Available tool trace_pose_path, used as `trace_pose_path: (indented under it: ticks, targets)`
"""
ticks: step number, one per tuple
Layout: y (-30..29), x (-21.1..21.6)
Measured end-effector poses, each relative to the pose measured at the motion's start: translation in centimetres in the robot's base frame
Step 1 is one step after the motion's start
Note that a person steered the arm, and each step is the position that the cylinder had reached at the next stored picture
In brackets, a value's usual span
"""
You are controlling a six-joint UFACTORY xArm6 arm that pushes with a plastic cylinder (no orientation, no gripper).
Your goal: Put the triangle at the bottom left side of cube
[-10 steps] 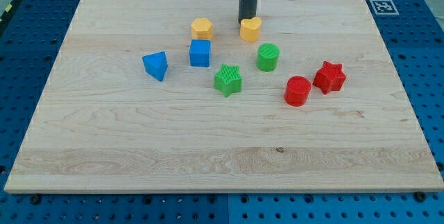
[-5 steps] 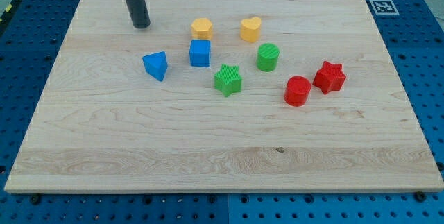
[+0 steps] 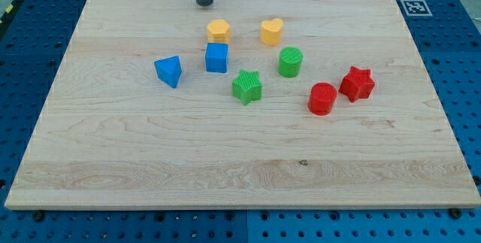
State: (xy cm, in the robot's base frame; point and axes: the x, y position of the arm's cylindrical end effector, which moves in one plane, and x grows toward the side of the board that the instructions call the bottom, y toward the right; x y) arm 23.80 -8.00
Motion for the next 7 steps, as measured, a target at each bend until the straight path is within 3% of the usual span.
trace_pose_path:
  ticks: [1,2,3,4,6,7]
  targets:
    - [-4.0,2.9]
    - [-6.3,9.5]
    - [-6.6,17.9]
    - [-5.4,23.4]
    - [2.4,24.3]
    - [2.4,24.3]
